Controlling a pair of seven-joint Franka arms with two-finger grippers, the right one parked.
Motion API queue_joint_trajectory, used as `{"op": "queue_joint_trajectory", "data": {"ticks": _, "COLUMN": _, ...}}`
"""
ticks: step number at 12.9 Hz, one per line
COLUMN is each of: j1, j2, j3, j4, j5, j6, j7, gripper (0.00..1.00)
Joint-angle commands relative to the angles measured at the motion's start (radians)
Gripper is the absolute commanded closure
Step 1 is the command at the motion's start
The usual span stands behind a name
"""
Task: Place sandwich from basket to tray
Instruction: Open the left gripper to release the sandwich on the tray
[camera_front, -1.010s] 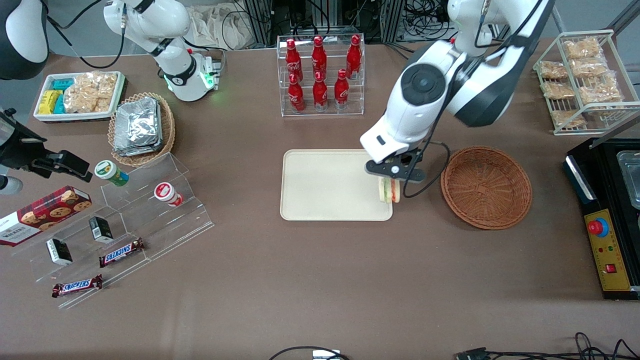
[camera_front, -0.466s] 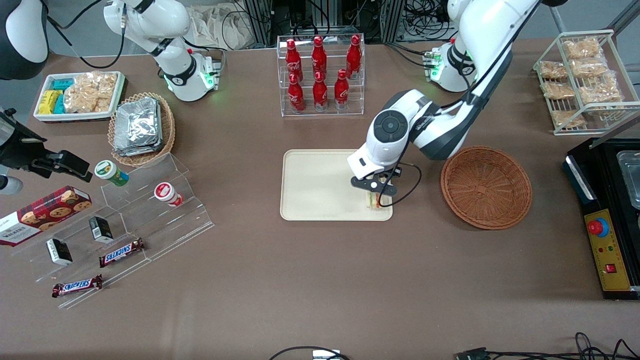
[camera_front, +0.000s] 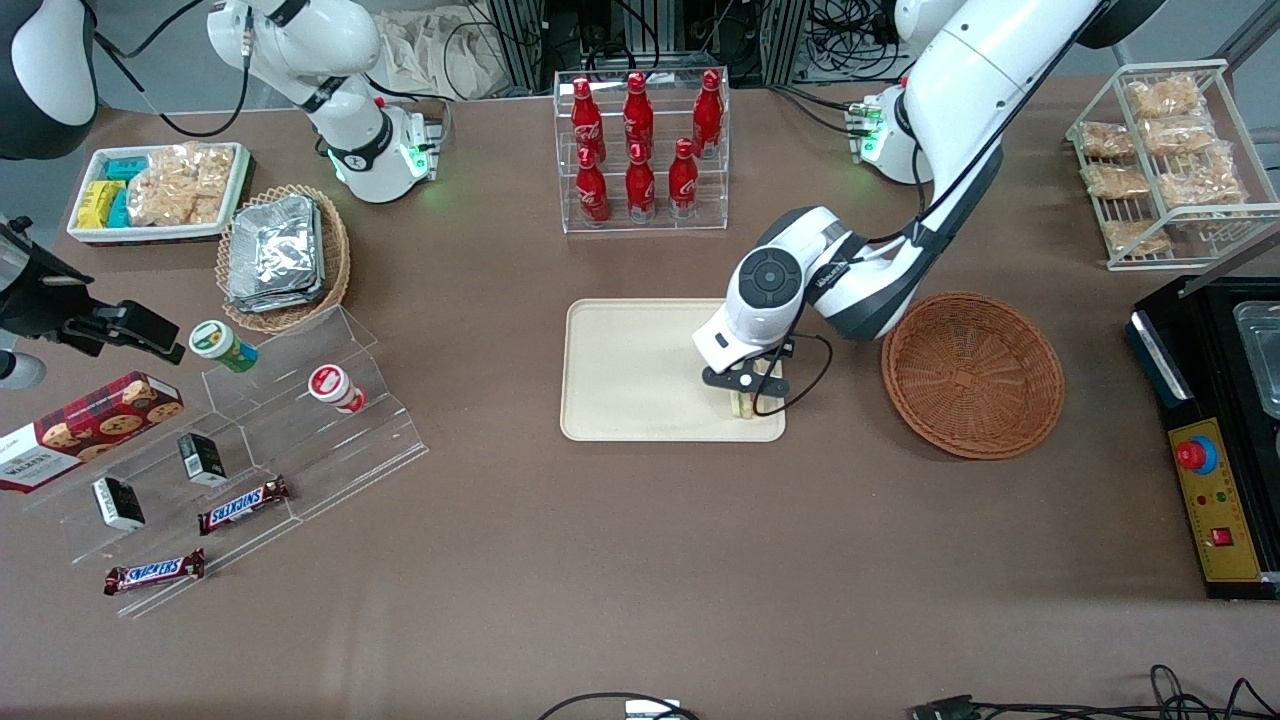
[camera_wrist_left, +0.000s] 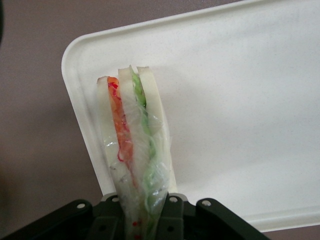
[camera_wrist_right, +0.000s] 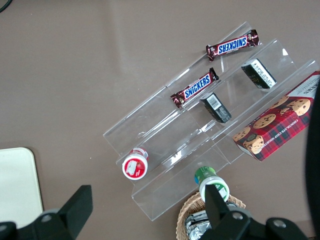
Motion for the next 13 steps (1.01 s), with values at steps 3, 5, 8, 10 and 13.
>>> {"op": "queue_joint_trajectory", "data": {"ticks": 3, "j1": 0.006, "j2": -0.021, "j3": 0.000, "j4": -0.016, "j5": 0.020, "j6": 0.015, "j7": -0.043, "gripper": 0.00}}
{"op": "queue_joint_trajectory", "data": {"ticks": 5, "j1": 0.006, "j2": -0.023, "j3": 0.000, "j4": -0.016, "j5": 0.020, "j6": 0.013, "j7": -0.046, "gripper": 0.00}}
{"op": "queue_joint_trajectory", "data": {"ticks": 8, "j1": 0.007, "j2": -0.025, "j3": 0.000, "j4": -0.016, "j5": 0.019, "j6": 0.008, "j7": -0.049, "gripper": 0.00}}
{"op": "queue_joint_trajectory", "data": {"ticks": 10, "j1": 0.009, "j2": -0.029, "j3": 0.000, "j4": -0.013, "j5": 0.019, "j6": -0.005, "j7": -0.060, "gripper": 0.00}}
{"op": "queue_joint_trajectory", "data": {"ticks": 13, "j1": 0.009, "j2": -0.124, "j3": -0.003, "j4": 0.022, "j5": -0.003, "j6": -0.091, "j7": -0.104, "gripper": 0.00}}
